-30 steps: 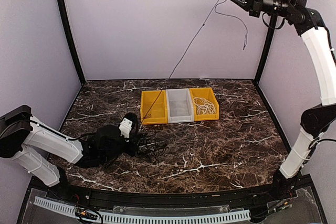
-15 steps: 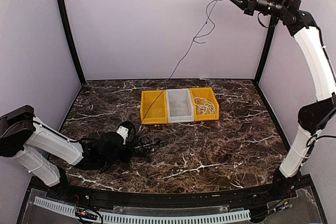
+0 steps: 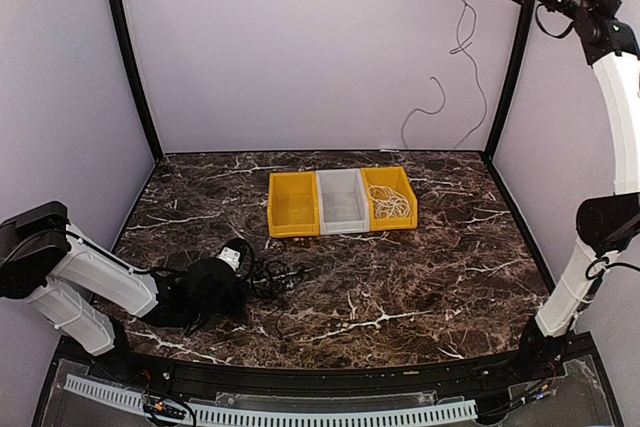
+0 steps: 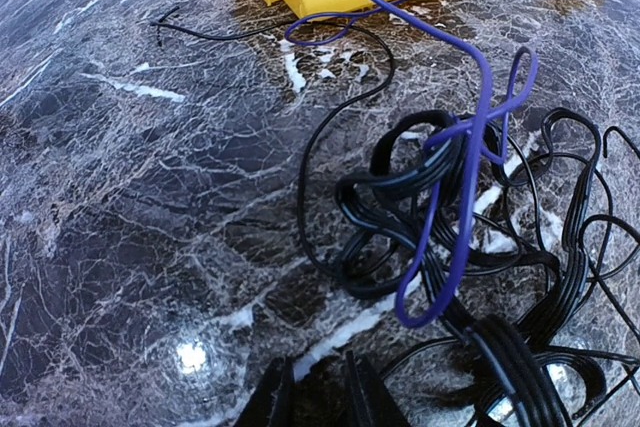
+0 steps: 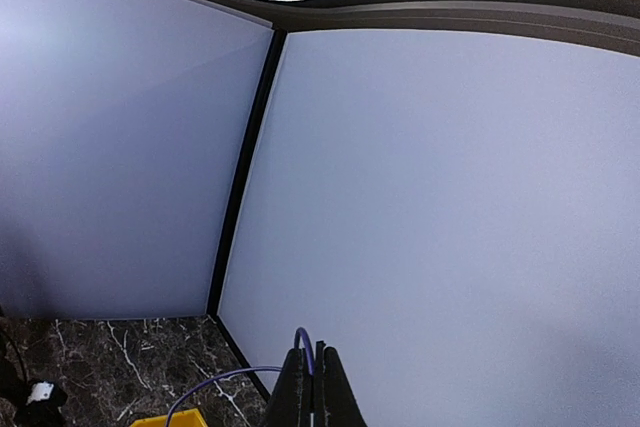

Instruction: Untangle the cables

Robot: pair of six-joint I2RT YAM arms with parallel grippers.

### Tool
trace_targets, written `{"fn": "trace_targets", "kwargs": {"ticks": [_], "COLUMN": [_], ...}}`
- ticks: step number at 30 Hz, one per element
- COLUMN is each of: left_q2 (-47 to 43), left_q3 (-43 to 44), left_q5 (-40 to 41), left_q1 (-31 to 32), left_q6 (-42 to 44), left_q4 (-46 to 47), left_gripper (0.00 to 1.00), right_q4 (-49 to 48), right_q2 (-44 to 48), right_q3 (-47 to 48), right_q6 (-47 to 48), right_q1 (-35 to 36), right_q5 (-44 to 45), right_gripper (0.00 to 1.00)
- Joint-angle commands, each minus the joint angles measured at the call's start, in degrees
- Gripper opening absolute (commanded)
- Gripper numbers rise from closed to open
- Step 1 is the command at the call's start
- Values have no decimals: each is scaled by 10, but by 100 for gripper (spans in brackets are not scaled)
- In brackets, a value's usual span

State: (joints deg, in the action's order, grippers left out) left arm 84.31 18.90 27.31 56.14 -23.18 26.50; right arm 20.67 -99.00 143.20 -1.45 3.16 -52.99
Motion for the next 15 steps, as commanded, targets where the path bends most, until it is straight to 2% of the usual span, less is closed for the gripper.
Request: {"fn": "trace_targets", "kwargs": {"ticks": [1, 9, 15], "left_q2": [-3, -15, -45], "left_q3": [-2, 16, 36], "left_q5": [5, 9, 17], "left_q1": [-2, -1, -1], "left_q6": [-5, -19, -50], "left_q4": [-7, -21, -50], "left_gripper": [19, 24, 32], "right_q4": [-87, -81, -100], "right_q2": [17, 34, 40], "right_q3": [5, -64, -118], "right_q6": [-75, -31, -35], "right_q1": [-61, -64, -63], "right_q5": [-37, -10, -20], "right_gripper": [0, 0, 0]}}
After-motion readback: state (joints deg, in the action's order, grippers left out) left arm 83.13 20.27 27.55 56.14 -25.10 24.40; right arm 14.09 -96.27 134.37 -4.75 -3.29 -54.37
